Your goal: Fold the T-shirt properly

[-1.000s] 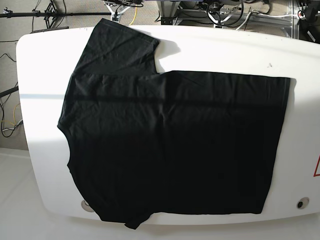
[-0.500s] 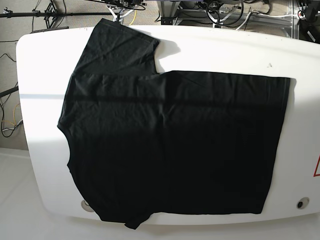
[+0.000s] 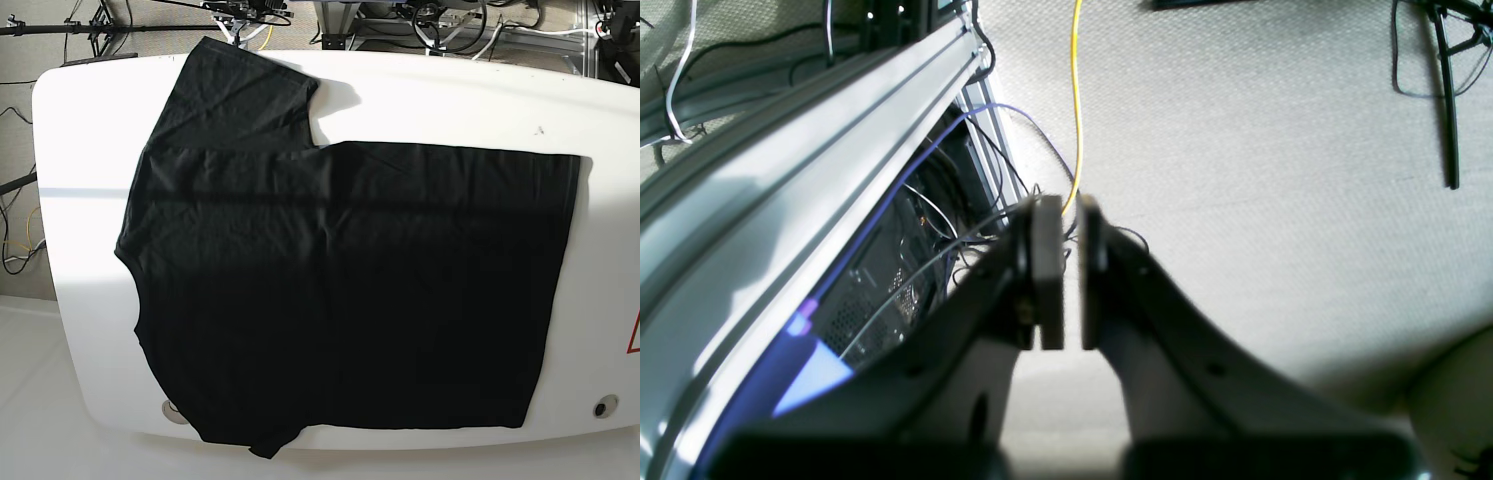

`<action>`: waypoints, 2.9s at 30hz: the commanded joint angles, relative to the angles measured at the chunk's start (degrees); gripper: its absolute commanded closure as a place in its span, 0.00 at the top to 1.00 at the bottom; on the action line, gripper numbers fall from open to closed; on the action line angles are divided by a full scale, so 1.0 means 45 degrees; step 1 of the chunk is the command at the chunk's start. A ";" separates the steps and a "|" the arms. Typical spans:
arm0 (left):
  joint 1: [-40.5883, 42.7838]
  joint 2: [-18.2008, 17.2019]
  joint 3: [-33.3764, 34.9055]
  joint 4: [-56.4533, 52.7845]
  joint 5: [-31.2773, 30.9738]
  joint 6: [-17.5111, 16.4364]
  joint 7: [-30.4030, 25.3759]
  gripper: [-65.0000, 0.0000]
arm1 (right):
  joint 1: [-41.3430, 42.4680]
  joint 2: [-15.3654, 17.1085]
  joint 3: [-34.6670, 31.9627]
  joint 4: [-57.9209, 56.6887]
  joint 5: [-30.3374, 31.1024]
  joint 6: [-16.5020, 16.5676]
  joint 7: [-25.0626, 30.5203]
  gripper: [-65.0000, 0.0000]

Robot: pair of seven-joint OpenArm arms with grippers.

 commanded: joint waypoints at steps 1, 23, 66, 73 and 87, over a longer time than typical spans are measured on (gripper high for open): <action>0.0037 -0.0047 0.0005 0.0073 -0.0078 -0.0110 0.0147 0.00 | -0.0136 0.0014 -0.0014 0.0512 0.0035 0.0003 -0.0569 0.00; 0.2260 -0.0852 -0.0014 0.3761 -0.0038 0.0150 0.0817 0.00 | -0.2588 0.0462 0.0010 0.4520 0.2936 0.0542 -0.1087 0.20; 0.8367 -0.1774 0.0162 1.3503 -0.0152 -0.0021 0.0971 0.00 | -0.8480 0.2168 -0.0063 1.2601 0.2772 0.0615 -0.0917 0.11; 0.9334 -0.1862 0.0139 1.5271 -0.0131 -0.0046 0.0947 0.00 | -0.9312 0.2495 -0.0044 1.4095 0.2778 0.0683 -0.0963 0.11; 1.1311 -0.1976 -0.0013 1.9771 -0.0211 -0.0209 0.1652 0.00 | -1.1595 0.2553 -0.0011 1.8314 0.2848 0.0675 -0.0922 0.11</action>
